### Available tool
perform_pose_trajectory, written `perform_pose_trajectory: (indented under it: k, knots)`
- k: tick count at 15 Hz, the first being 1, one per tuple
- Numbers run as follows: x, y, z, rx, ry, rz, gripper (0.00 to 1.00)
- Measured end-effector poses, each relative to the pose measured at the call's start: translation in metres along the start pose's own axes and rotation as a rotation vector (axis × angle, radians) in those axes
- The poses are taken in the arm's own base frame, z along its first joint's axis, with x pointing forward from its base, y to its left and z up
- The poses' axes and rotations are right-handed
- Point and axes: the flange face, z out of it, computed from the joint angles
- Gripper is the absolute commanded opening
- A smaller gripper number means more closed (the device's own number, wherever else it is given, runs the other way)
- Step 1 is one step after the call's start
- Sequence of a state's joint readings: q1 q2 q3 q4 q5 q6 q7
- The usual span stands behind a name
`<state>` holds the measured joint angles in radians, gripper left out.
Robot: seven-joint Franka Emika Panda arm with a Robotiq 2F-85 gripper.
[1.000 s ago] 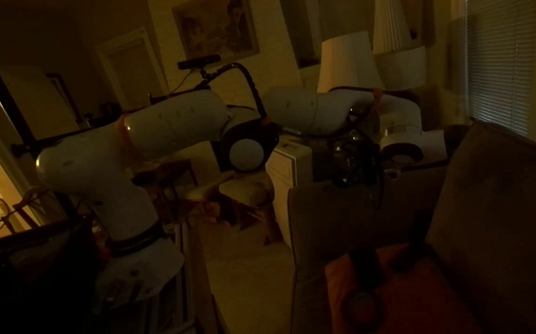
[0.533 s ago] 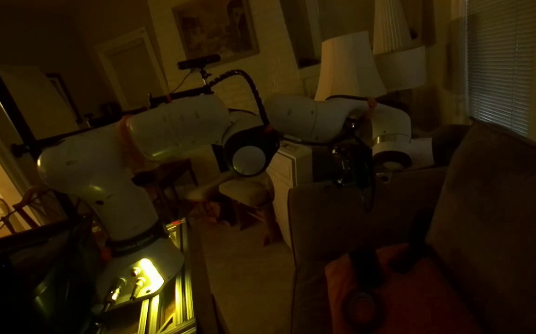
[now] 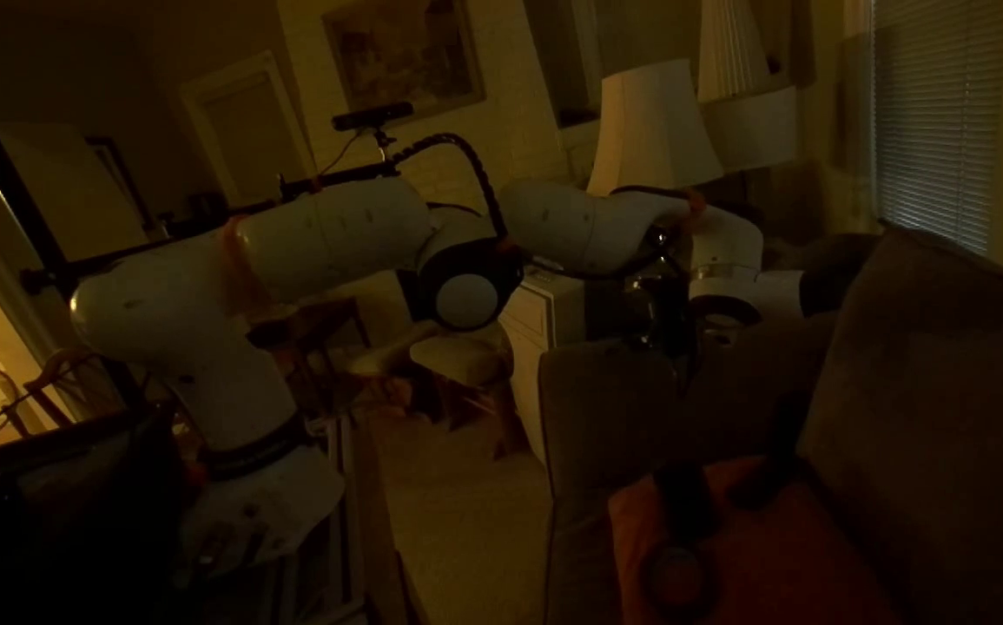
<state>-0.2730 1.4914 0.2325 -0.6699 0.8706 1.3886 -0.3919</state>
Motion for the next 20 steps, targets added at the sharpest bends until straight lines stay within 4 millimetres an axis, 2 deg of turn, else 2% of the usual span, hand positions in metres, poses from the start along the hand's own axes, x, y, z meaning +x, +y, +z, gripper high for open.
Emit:
perform_pose_trajectory:
  k: [5,8,11,17,20]
  knots:
    - [0.006,0.002,0.009,0.027,0.033,0.01,1.0]
    - [0.002,0.018,0.009,-0.023,0.018,0.063,1.0]
    - [0.002,0.034,-0.001,-0.078,0.07,0.108,1.0]
    - [0.003,0.032,-0.003,-0.077,0.081,0.104,1.0]
    - [0.012,0.035,-0.004,-0.109,0.149,0.083,1.0]
